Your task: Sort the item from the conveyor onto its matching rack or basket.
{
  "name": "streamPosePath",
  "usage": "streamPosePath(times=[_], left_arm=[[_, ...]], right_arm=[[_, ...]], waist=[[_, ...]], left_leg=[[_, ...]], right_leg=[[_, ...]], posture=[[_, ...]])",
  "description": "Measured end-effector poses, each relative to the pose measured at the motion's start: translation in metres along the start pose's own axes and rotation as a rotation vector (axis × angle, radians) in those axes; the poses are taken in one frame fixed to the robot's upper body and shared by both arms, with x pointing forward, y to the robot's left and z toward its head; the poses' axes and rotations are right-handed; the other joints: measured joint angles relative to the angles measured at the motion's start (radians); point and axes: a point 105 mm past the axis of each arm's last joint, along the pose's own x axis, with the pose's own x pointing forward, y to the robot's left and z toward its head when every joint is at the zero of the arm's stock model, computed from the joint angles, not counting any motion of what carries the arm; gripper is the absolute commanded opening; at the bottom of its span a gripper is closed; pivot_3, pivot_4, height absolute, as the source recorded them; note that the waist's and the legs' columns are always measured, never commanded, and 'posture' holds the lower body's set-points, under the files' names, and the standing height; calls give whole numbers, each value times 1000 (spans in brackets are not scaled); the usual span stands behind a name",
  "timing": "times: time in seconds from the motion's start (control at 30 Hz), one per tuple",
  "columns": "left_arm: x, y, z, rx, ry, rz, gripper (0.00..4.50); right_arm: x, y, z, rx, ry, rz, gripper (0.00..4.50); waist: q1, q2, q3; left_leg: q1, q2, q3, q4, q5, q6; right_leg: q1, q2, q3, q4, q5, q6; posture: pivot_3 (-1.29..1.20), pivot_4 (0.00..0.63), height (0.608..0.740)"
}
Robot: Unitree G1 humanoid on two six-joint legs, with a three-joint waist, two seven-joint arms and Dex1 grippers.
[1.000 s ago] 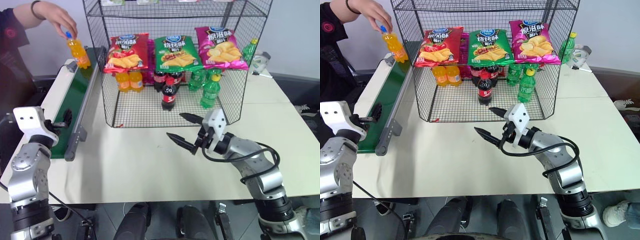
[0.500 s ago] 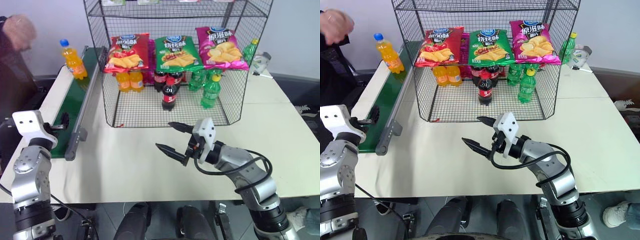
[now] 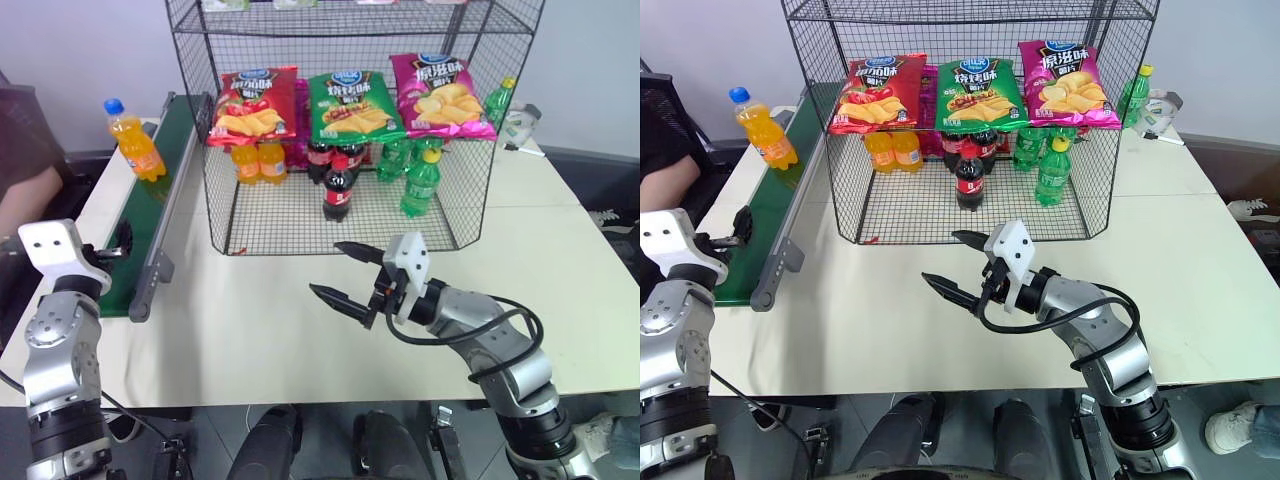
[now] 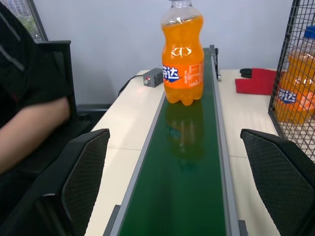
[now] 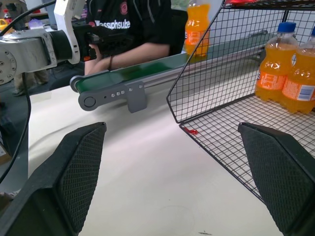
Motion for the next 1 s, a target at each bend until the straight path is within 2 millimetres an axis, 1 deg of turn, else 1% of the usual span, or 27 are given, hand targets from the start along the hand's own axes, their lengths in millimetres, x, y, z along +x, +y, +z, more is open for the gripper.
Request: streamPosePath(times=[0.23,0.6,1.0], left_arm=[[0,1,-4,14,14,3,4465],[0,-1,-4,16,10,-17,4465],[1,-1,4,22,-38,-13,4465]], right_arm=[[0,0,0,2,-1,1,4500],[0,0,0,3,-1,1,4500],[0,0,0,4,-3,2,4500]], waist=[[0,0,0],[0,0,0],[0,0,0]], left_leg=[[0,0,0,0,0,0],[0,0,0,0,0,0],[0,0,0,0,0,0]], right_leg=[[0,0,0,0,0,0],[0,0,0,0,0,0],[0,0,0,0,0,0]], posture=[[0,150,740],[0,150,740],[0,150,740]])
